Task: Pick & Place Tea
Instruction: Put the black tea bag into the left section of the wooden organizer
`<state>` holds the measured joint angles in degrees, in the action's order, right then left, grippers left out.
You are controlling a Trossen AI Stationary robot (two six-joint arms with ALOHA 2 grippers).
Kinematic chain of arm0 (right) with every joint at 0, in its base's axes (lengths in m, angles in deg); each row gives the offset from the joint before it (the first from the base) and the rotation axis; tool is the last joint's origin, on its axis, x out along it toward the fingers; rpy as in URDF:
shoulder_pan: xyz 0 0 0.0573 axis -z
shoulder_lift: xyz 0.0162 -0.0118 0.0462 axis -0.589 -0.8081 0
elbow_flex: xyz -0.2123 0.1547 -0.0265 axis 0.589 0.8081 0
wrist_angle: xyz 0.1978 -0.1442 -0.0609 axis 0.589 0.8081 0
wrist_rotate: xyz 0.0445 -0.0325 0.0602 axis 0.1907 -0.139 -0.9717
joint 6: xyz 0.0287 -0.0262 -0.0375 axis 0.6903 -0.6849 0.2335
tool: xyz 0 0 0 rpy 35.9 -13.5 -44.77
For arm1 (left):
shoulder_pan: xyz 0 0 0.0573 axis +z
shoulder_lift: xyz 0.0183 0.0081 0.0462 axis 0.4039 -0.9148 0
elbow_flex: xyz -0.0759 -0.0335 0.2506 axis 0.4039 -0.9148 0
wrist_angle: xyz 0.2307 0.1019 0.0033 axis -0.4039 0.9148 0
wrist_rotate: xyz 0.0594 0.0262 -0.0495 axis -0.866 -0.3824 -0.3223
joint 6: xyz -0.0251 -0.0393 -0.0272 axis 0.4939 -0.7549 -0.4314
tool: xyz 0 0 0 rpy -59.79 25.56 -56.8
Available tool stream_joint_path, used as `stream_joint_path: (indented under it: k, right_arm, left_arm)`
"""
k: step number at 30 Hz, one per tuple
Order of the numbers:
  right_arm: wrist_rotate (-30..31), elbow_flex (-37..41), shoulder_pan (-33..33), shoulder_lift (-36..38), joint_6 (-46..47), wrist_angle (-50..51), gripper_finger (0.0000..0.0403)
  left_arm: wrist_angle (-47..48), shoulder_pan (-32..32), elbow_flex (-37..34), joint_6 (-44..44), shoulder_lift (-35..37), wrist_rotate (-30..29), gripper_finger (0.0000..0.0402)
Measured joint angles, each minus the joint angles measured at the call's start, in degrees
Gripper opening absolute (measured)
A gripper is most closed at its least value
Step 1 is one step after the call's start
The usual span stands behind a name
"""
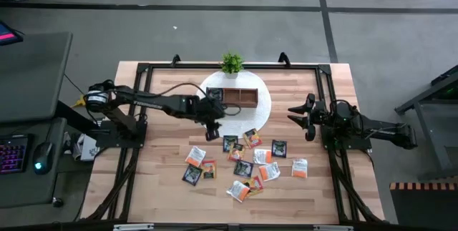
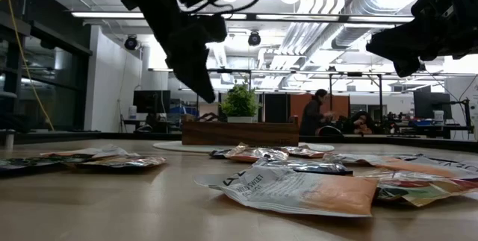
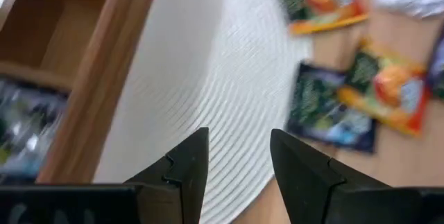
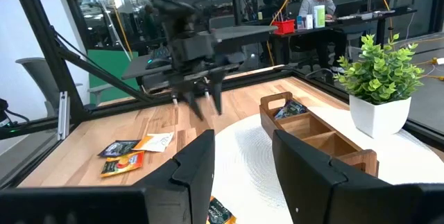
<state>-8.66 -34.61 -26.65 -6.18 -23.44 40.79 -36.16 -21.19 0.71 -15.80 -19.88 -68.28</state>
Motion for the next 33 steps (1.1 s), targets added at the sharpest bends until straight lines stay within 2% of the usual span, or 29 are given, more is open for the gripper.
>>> stream_joint_path:
  k: [13, 19, 23, 26, 33]
  right_arm:
    - [0.0, 0.0, 0.0, 0.0, 0.0, 0.0, 0.0142]
    - [0.0, 0.0, 0.0, 0.0, 0.0, 0.0, 0.0142]
    - [0.0, 0.0, 0.0, 0.0, 0.0, 0.0, 0.0142]
    - [0.0, 0.0, 0.0, 0.0, 0.0, 0.1, 0.0142]
    - [0.0, 0.0, 0.0, 0.0, 0.0, 0.0, 0.0142]
  left_arm:
    - [-5.6, -6.9, -0.1, -1.3, -7.6, -1.4, 0.0152]
    - [-7.3, -7.3, -0.1, -1.6, -7.9, 0.2, 0.0152]
    - [-7.1, -7.3, -0.1, -1.6, -7.9, -1.6, 0.0154]
    - [-7.1, -7.2, -0.1, -1.5, -7.9, -2.7, 0.0172]
    - [-8.0, -7.2, 0.0, -2.7, -10.2, -2.2, 0.0257]
